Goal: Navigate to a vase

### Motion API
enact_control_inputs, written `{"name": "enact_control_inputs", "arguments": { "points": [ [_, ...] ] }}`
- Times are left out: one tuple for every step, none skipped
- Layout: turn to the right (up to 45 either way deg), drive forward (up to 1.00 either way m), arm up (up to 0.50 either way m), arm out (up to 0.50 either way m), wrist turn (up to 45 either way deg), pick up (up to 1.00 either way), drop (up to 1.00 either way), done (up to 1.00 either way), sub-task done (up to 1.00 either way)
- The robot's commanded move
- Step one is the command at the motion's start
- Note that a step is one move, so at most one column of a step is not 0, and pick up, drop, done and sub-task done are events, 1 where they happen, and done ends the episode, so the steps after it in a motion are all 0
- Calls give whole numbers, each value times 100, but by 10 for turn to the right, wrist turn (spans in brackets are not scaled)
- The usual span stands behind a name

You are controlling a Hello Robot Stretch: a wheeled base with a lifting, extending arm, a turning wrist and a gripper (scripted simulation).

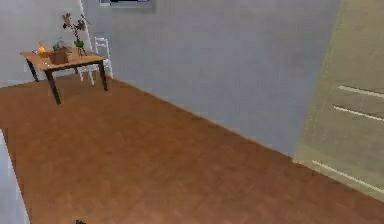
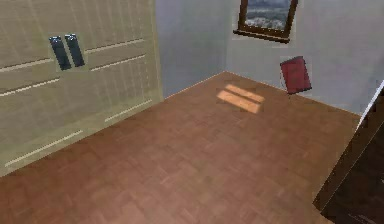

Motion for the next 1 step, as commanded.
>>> {"name": "enact_control_inputs", "arguments": {
  "points": [
    [-150, 0, 0, 0, 0, 0, 0, 0, 0]
  ]
}}
